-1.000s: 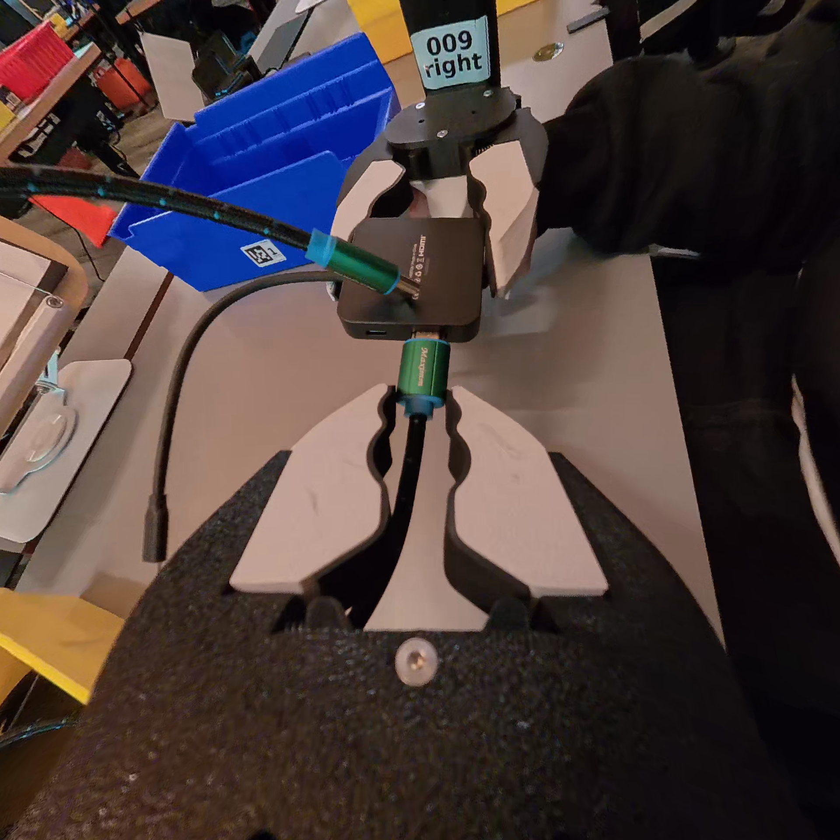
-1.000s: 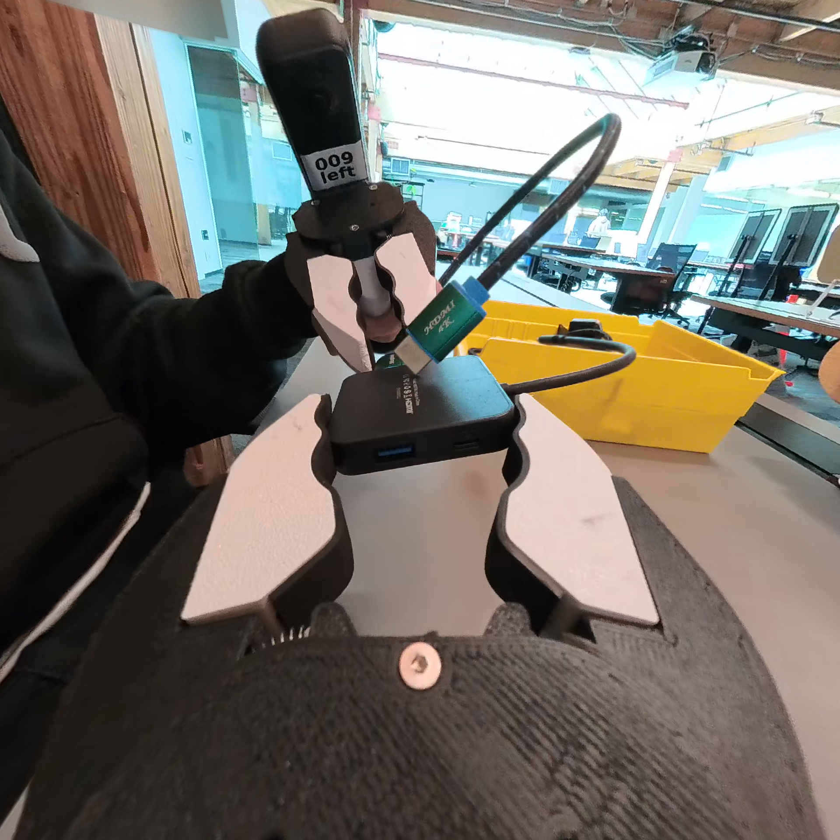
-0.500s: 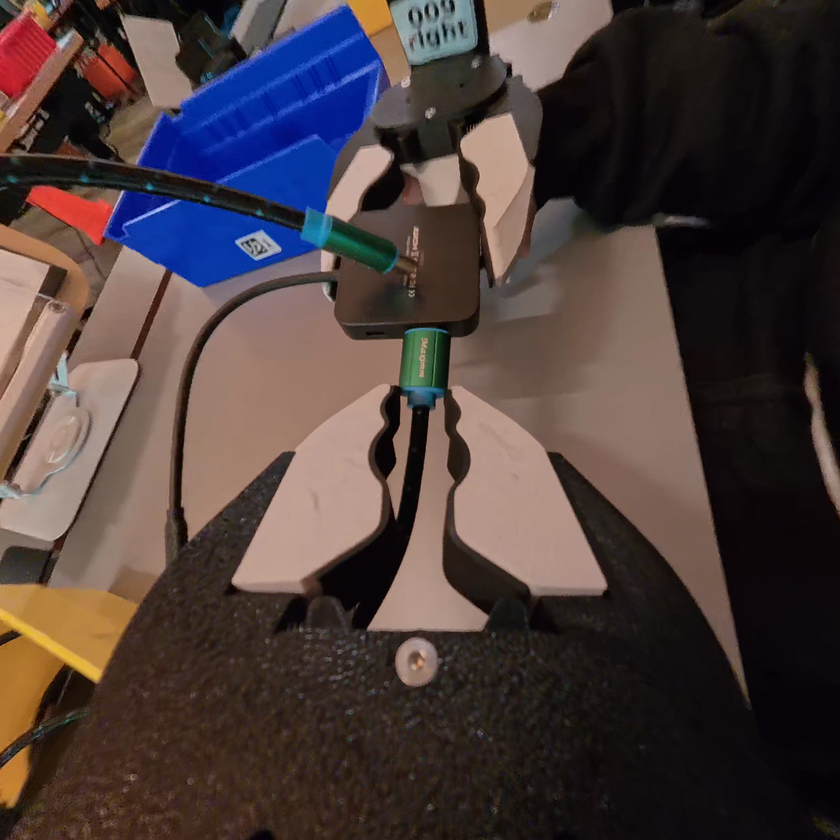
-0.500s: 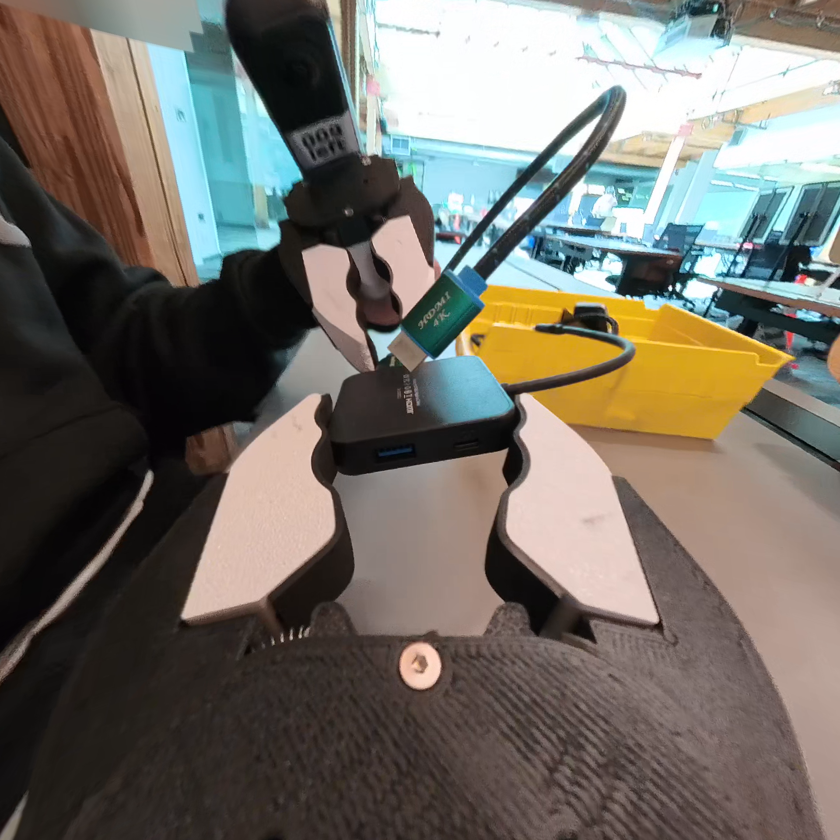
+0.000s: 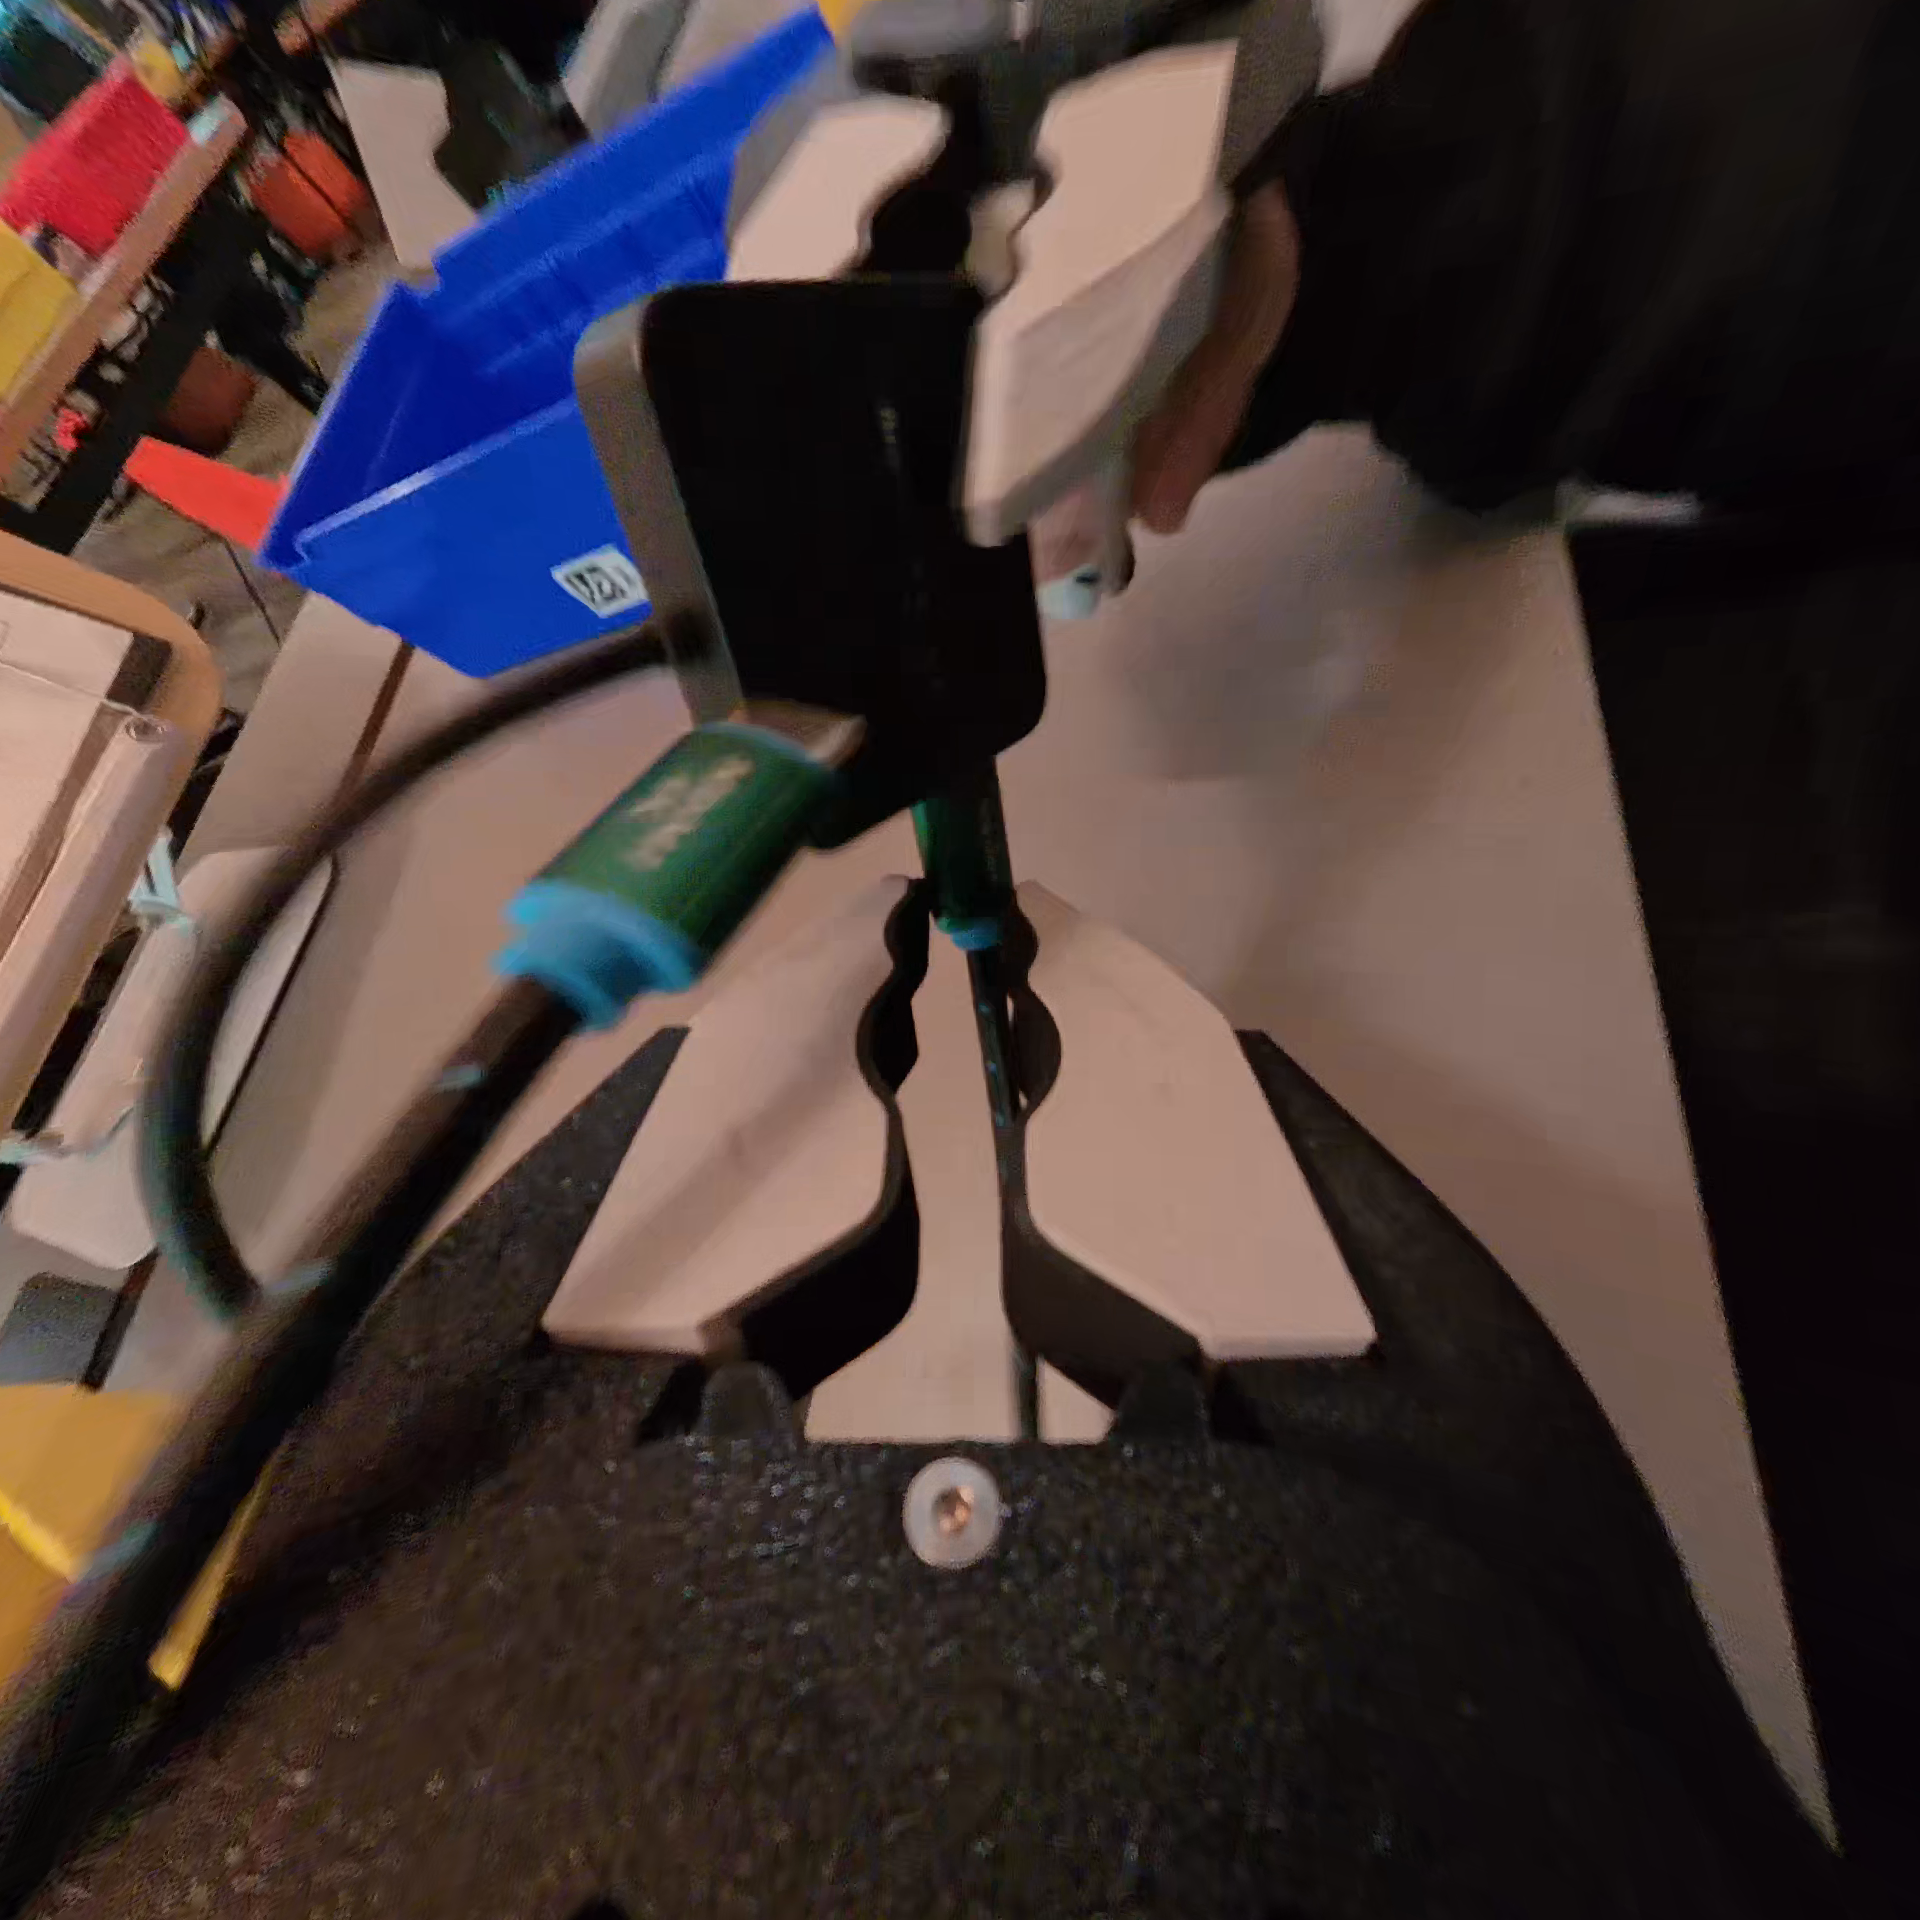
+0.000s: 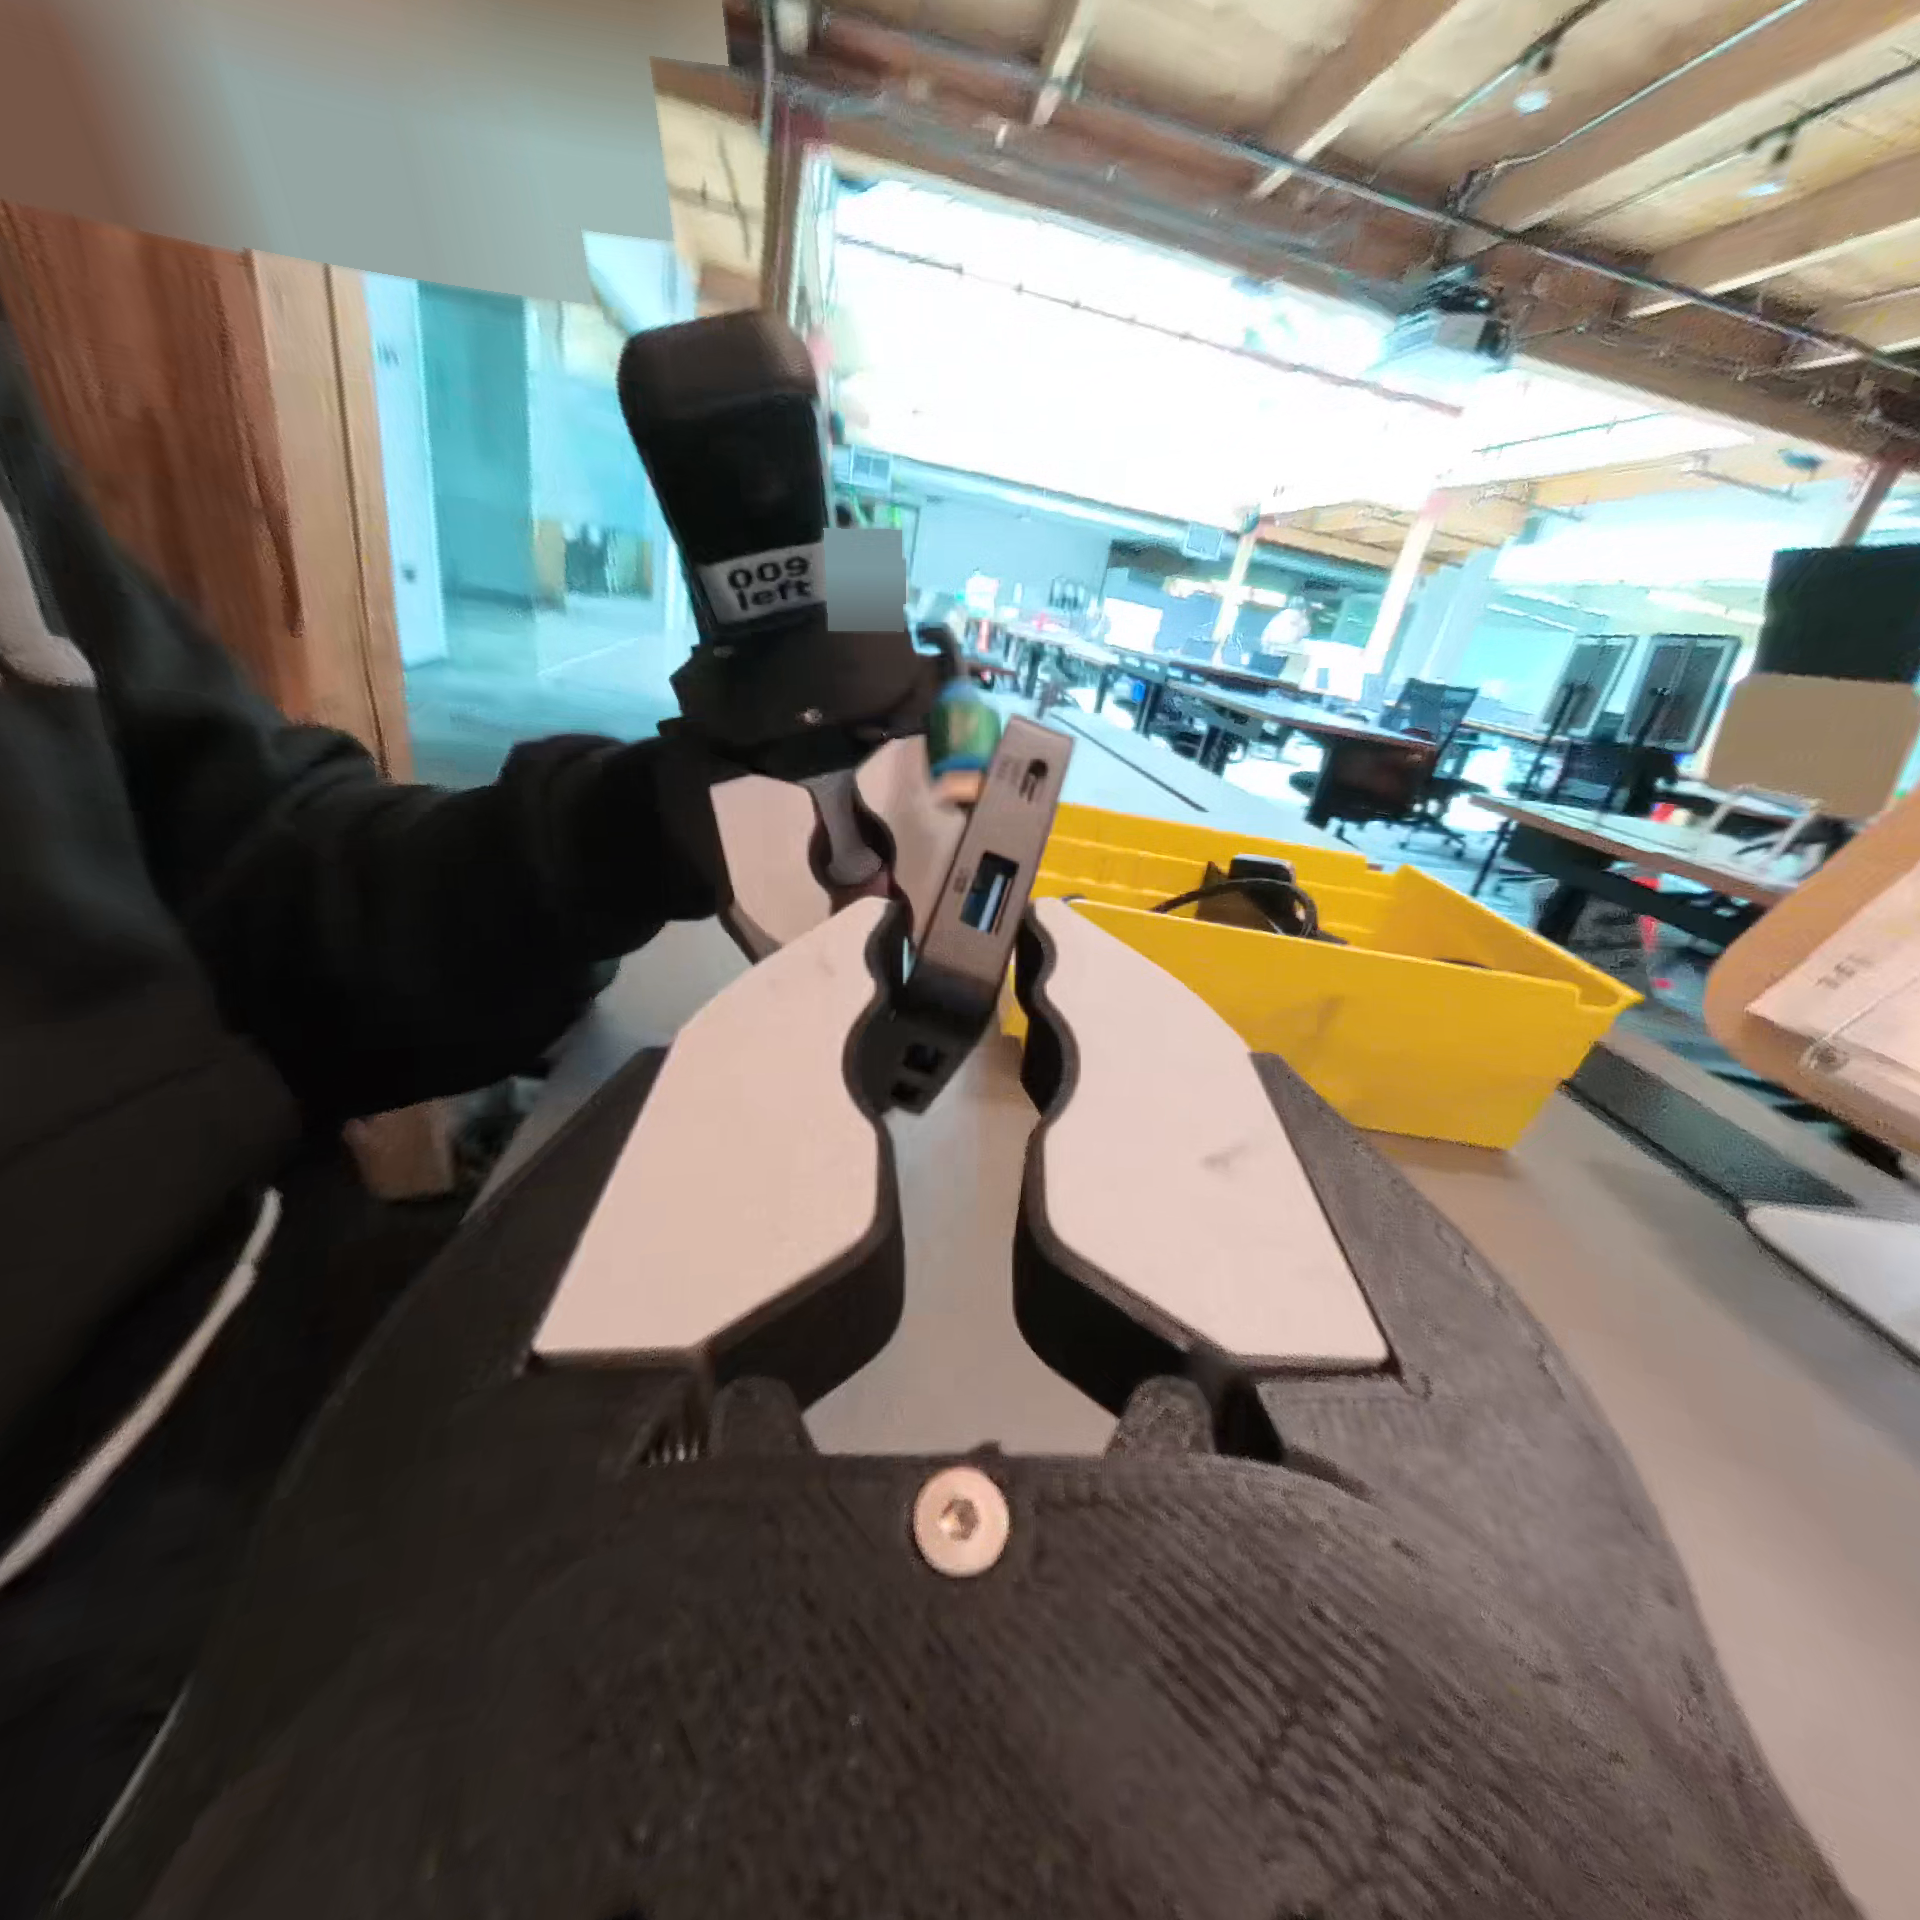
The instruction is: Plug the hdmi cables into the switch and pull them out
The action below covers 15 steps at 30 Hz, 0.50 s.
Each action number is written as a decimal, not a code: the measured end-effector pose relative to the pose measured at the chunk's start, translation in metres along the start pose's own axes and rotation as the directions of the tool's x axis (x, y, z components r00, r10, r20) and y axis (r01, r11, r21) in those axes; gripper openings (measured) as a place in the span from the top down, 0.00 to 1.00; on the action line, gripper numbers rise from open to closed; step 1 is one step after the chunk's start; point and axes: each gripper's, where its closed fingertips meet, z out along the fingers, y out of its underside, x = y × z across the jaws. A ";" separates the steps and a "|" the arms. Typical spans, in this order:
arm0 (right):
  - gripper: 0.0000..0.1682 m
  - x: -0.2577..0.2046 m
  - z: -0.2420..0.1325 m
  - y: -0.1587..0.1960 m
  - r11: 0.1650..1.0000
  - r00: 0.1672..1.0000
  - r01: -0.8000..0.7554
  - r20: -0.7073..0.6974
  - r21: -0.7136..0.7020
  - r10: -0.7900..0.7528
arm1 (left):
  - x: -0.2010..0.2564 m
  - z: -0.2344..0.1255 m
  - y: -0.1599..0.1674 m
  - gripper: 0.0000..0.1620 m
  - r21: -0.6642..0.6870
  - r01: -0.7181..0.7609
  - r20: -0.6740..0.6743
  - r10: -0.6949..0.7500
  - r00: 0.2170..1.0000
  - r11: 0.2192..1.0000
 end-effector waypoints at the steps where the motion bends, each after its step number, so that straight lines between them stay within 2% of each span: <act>1: 0.89 0.002 -0.006 -0.002 0.997 0.998 -0.060 0.019 0.041 0.059 | 0.000 -0.004 -0.006 0.93 0.046 0.029 -0.015 -0.029 0.999 0.999; 3: 0.88 -0.001 -0.009 -0.001 0.987 0.987 -0.142 0.083 0.078 0.136 | 0.003 -0.004 -0.009 0.93 0.060 0.049 -0.043 -0.047 0.998 0.997; 5: 0.76 0.005 -0.007 0.012 0.995 0.995 -0.101 0.027 0.002 0.101 | 0.009 0.000 0.003 0.92 -0.022 0.059 -0.083 -0.061 0.995 0.998; 6: 0.75 0.005 -0.007 0.021 0.995 0.996 -0.088 0.021 -0.057 0.089 | 0.011 0.001 0.011 0.92 -0.067 0.073 -0.099 -0.079 0.992 0.995; 7: 0.76 0.004 -0.007 0.029 0.988 0.994 -0.101 0.025 -0.116 0.104 | 0.012 0.003 0.017 0.92 -0.099 0.089 -0.108 -0.099 0.989 0.991; 9: 0.86 0.005 -0.009 0.041 0.968 0.987 -0.153 0.023 -0.199 0.160 | 0.010 0.005 0.027 0.92 -0.138 0.134 -0.108 -0.149 0.983 0.981; 12: 0.88 0.011 -0.010 0.051 0.940 0.972 -0.232 -0.021 -0.252 0.234 | 0.009 0.007 0.034 0.93 -0.169 0.195 -0.113 -0.215 0.970 0.966; 15: 0.90 0.016 -0.006 0.059 0.902 0.939 -0.343 -0.065 -0.264 0.338 | 0.006 0.008 0.043 0.92 -0.222 0.162 -0.071 -0.182 0.981 0.961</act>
